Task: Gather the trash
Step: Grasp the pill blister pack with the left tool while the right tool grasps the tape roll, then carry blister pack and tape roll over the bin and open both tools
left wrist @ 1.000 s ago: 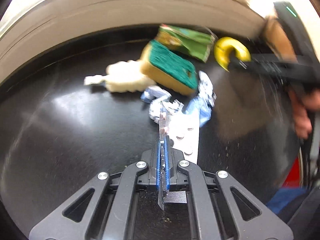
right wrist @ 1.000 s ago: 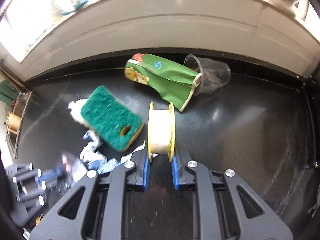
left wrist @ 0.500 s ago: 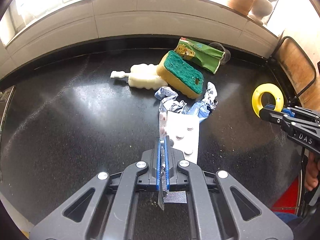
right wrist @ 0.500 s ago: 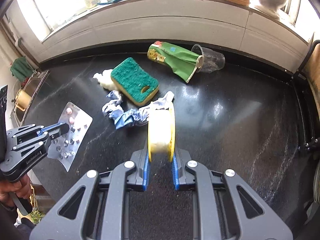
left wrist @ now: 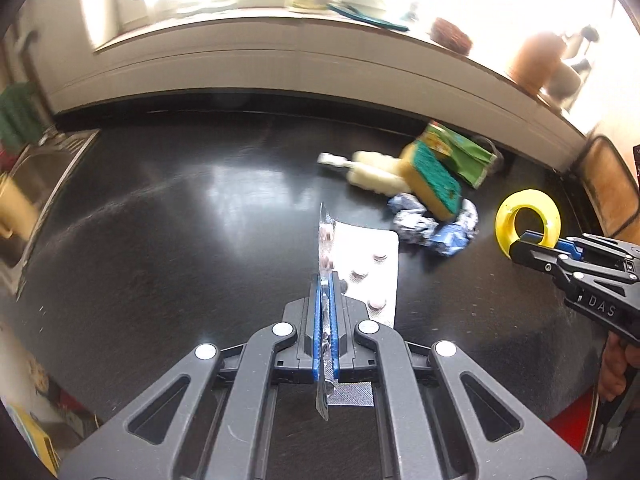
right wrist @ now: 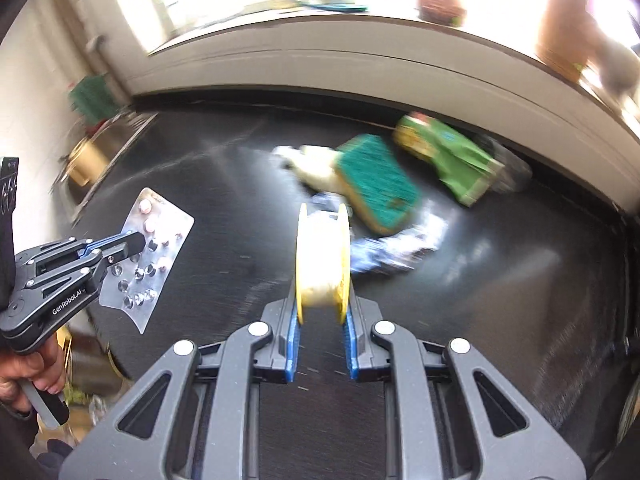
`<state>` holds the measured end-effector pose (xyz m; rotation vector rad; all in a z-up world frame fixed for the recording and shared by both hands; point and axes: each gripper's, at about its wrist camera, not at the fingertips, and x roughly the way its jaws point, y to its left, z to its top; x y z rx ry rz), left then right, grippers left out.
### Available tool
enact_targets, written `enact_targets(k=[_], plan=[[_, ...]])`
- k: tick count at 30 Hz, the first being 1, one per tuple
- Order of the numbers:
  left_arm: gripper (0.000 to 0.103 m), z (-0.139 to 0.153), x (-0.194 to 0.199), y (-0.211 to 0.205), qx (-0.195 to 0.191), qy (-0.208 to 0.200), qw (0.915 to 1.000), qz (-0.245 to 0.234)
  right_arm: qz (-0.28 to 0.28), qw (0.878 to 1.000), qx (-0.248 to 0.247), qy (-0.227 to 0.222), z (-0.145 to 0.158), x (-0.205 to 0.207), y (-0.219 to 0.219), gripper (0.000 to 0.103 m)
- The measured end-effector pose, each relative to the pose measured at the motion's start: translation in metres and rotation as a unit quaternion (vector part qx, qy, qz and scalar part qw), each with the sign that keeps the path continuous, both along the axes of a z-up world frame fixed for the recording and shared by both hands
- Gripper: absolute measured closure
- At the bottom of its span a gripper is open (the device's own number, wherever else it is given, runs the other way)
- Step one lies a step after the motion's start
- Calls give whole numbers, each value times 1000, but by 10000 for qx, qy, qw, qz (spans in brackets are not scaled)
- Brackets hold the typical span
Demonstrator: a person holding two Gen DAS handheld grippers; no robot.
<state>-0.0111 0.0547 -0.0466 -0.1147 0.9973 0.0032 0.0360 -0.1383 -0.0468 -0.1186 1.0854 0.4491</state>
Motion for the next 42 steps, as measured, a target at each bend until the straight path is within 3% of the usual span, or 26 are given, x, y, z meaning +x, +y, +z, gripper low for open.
enact_targets(k=[6, 11, 15, 18, 21, 25, 29, 40, 41, 42], plan=[[100, -6, -55, 70, 114, 18, 9949, 1002, 1311, 9913, 33, 74, -8, -17, 104, 84], [100, -27, -124, 137, 100, 200, 9778, 2081, 2609, 9649, -40, 307, -29, -56, 208, 84], [100, -46, -181, 184, -5, 382, 9547, 2950, 3544, 9335, -122, 529, -49, -96, 281, 84], [100, -64, -226, 219, -48, 567, 9320, 3579, 4109, 9092, -194, 638, -62, -129, 326, 84], [100, -82, -257, 242, -133, 693, 9150, 3973, 4600, 8834, -236, 861, -79, -164, 375, 84], [100, -111, -290, 278, -280, 871, 8933, 4400, 4961, 8610, -365, 1061, -99, -193, 424, 84], [100, -137, -307, 306, -466, 902, 8812, 4617, 5147, 8464, -536, 1257, -124, -213, 466, 84], [99, -181, -311, 357, -589, 994, 8707, 4781, 5202, 8351, -871, 1562, -173, -227, 538, 82], [96, -182, -310, 357, -608, 1003, 8702, 4785, 5222, 8334, -902, 1566, -174, -228, 542, 75], [87, -185, -311, 359, -654, 1040, 8689, 4795, 5241, 8317, -943, 1571, -175, -229, 545, 63]])
